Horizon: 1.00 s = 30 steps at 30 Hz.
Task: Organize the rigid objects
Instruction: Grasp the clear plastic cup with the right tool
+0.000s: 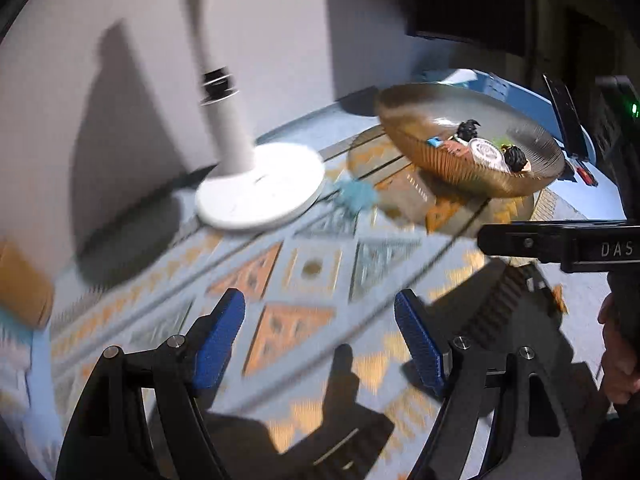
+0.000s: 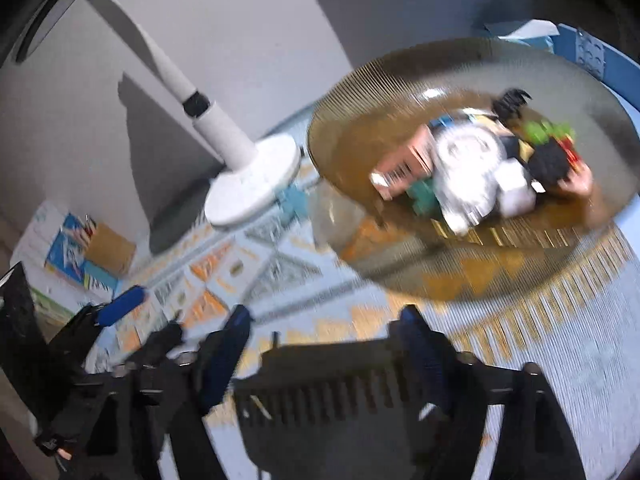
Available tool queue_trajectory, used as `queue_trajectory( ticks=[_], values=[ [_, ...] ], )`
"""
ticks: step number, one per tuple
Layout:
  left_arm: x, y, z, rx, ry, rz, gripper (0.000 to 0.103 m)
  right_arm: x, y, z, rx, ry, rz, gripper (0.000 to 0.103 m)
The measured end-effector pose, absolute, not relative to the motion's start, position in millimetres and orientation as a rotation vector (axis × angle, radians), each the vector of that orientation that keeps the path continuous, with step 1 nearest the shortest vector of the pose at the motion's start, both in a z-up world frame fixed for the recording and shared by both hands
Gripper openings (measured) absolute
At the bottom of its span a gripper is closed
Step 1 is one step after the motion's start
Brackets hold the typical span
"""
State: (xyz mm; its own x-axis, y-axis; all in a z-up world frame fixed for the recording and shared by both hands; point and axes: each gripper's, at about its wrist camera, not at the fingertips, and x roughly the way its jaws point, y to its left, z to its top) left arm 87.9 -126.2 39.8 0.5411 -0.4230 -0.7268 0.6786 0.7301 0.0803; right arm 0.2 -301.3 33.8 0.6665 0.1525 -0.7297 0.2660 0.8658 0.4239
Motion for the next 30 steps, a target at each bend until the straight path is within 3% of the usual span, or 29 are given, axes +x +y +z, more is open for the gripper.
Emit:
queue_trajectory(
  ticks=[5, 8, 17, 20, 24, 26, 27, 28, 30],
  values=[
    [120, -163, 29, 0.423, 0.712, -0.802, 0.075, 28, -303, 28, 0.599, 0.807, -0.088, 0.066],
    [136, -181, 21, 0.461, 0.696, -0.851, 0.066, 41, -307, 20, 0.626, 0.778, -0.12, 0.066],
    [165, -212, 10, 0.526, 0.651, -0.942, 0.062, 68, -316, 5, 0.659, 0.73, -0.18, 0.066],
    [168, -218, 7, 0.53, 0.654, -0.969, 0.051, 73, -319, 3, 0.682, 0.72, -0.191, 0.066],
    [164, -228, 4, 0.578, 0.623, -0.974, 0.051, 78, -321, 1, 0.693, 0.712, -0.198, 0.064],
    [162, -229, 4, 0.587, 0.613, -0.971, 0.05, 78, -321, 1, 0.693, 0.712, -0.201, 0.062],
    [162, -229, 4, 0.588, 0.613, -0.97, 0.05, 79, -321, 1, 0.696, 0.712, -0.199, 0.055],
    [161, -228, 4, 0.59, 0.614, -0.968, 0.049, 79, -322, 0, 0.702, 0.712, -0.186, 0.041],
    [157, -225, 5, 0.588, 0.612, -0.963, 0.049, 79, -326, -1, 0.724, 0.711, -0.16, 0.036]
  ],
)
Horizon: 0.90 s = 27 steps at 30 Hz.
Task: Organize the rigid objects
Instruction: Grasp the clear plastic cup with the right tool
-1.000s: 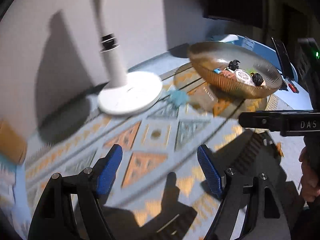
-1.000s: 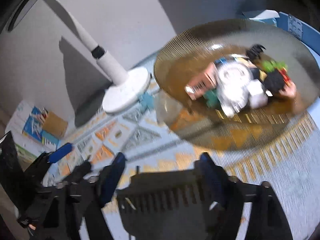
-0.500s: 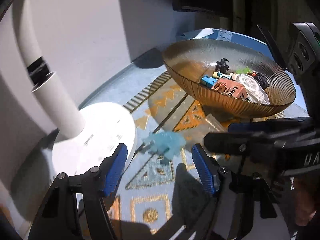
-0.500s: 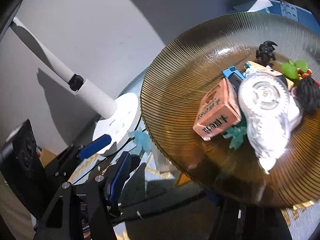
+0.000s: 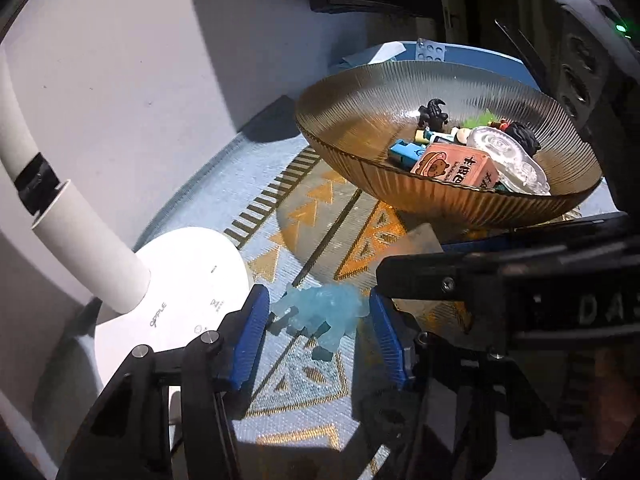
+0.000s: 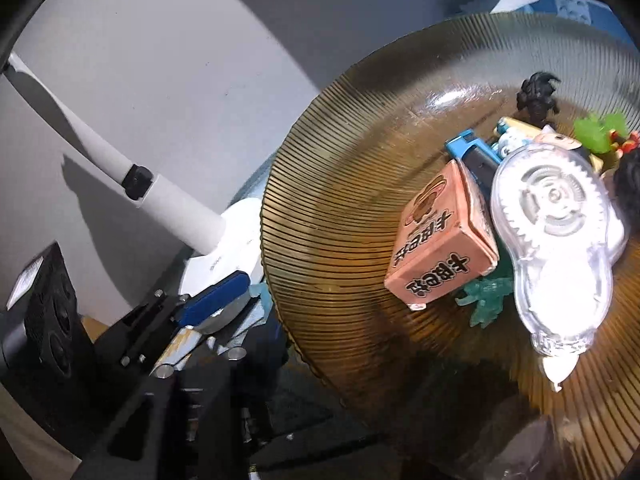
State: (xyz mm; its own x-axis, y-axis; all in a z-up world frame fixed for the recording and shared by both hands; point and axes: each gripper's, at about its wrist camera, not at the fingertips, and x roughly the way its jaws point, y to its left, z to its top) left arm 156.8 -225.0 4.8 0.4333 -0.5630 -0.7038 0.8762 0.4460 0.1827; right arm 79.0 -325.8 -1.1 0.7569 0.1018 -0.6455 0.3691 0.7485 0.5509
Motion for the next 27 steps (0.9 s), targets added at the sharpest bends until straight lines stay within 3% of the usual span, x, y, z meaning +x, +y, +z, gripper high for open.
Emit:
queue_trajectory(
  ticks=[7, 8, 14, 23, 25, 26, 27],
  values=[
    [126, -185, 17, 0.459, 0.665, -0.939, 0.048, 55, -322, 6, 0.734, 0.704, -0.101, 0.036],
    [121, -178, 18, 0.44, 0.677, -0.933, 0.023, 48, -321, 10, 0.735, 0.701, -0.081, 0.036],
    [83, -117, 11, 0.308, 0.803, -0.761, 0.015, 5, -294, 22, 0.635, 0.75, 0.019, 0.037],
    [53, -74, 4, 0.166, 0.875, -0.697, 0.016, -20, -247, 5, 0.373, 0.83, 0.068, 0.037],
    [58, -75, 8, 0.142, 0.888, -0.695, 0.028, -21, -241, 4, 0.331, 0.829, 0.051, 0.037],
    [66, -80, 11, 0.131, 0.899, -0.685, 0.039, -21, -240, 5, 0.323, 0.827, 0.047, 0.037],
    [71, -85, 14, 0.125, 0.899, -0.685, 0.039, -22, -241, 5, 0.318, 0.811, 0.048, 0.037]
  ],
)
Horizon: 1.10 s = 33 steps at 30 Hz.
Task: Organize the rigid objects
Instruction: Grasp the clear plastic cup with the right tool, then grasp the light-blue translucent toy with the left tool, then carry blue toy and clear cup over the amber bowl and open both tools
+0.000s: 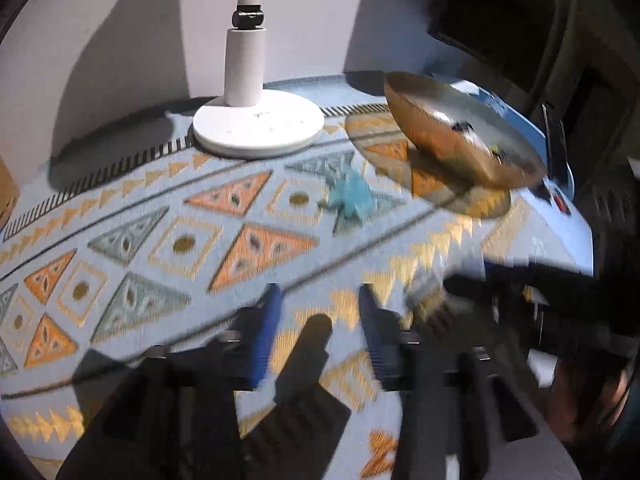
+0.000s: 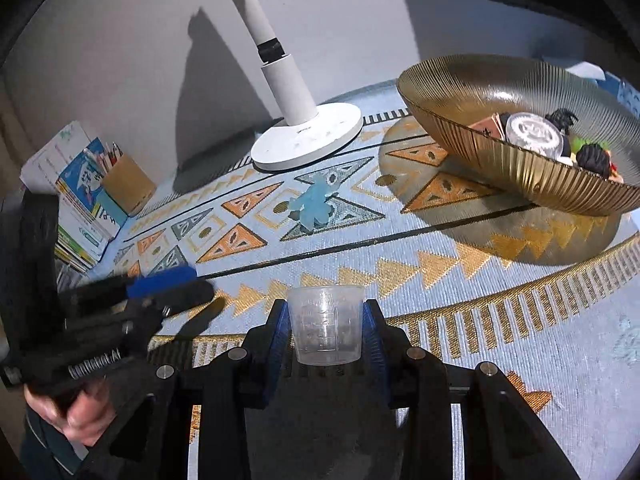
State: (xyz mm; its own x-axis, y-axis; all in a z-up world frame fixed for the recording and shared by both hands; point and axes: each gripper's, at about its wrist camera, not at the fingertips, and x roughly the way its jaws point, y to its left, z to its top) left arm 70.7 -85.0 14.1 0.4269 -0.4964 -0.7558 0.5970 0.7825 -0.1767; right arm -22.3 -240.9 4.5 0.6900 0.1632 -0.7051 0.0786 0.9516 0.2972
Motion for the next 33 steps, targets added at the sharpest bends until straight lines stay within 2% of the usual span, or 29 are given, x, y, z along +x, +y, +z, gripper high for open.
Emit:
queue_trajectory(
  ticks=[3, 13, 16, 19, 28, 33],
  values=[
    [88, -111, 19, 0.131, 0.912, -0.711, 0.044, -22, -240, 4, 0.322, 0.808, 0.043, 0.037],
    [113, -192, -11, 0.291, 0.933, -0.657, 0.043, -24, -272, 0, 0.413, 0.807, 0.035, 0.037],
    [108, -197, -13, 0.32, 0.887, -0.628, 0.027, -22, -277, -2, 0.446, 0.813, 0.054, 0.037],
    [101, -194, -10, 0.312, 0.864, -0.635, 0.027, -24, -275, -1, 0.446, 0.81, 0.064, 0.037],
    [65, -160, 33, 0.241, 0.77, -0.656, 0.027, -50, -280, 15, 0.442, 0.763, 0.062, 0.037],
    [48, -157, 83, 0.206, 0.668, -0.681, 0.027, -78, -304, 70, 0.45, 0.621, 0.036, 0.037]
  ],
)
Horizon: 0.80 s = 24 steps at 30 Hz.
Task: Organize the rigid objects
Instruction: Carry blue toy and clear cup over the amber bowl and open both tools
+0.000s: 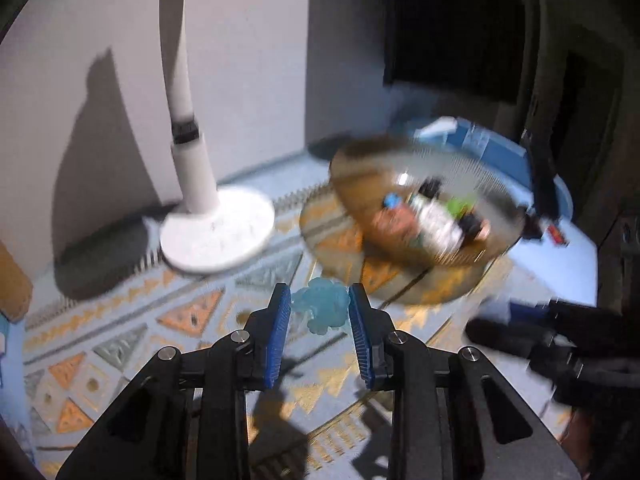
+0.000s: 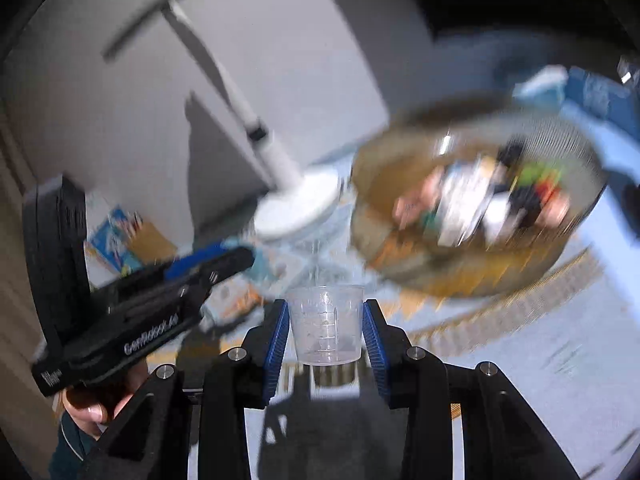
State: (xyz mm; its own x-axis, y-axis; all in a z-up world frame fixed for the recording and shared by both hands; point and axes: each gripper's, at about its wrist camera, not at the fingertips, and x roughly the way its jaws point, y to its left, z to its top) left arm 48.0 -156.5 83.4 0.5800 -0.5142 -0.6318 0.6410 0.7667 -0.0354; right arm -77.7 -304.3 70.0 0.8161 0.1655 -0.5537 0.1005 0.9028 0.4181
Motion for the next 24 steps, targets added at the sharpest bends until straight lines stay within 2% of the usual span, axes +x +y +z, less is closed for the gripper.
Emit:
queue_trajectory(
  ticks=[6, 11, 24],
  values=[
    [34, -180, 147, 0.133, 0.55, -0.757, 0.027, -100, -352, 147, 0.388, 0.437, -0.062, 0.037],
    [40, -223, 161, 0.13, 0.525, -0.761, 0.027, -84, -396, 173, 0.358, 0.41, -0.168, 0.037],
    [115, -313, 72, 0.093, 0.75, -0.764, 0.027, -6, -472, 95, 0.396, 0.608, -0.245, 0.037]
  ],
)
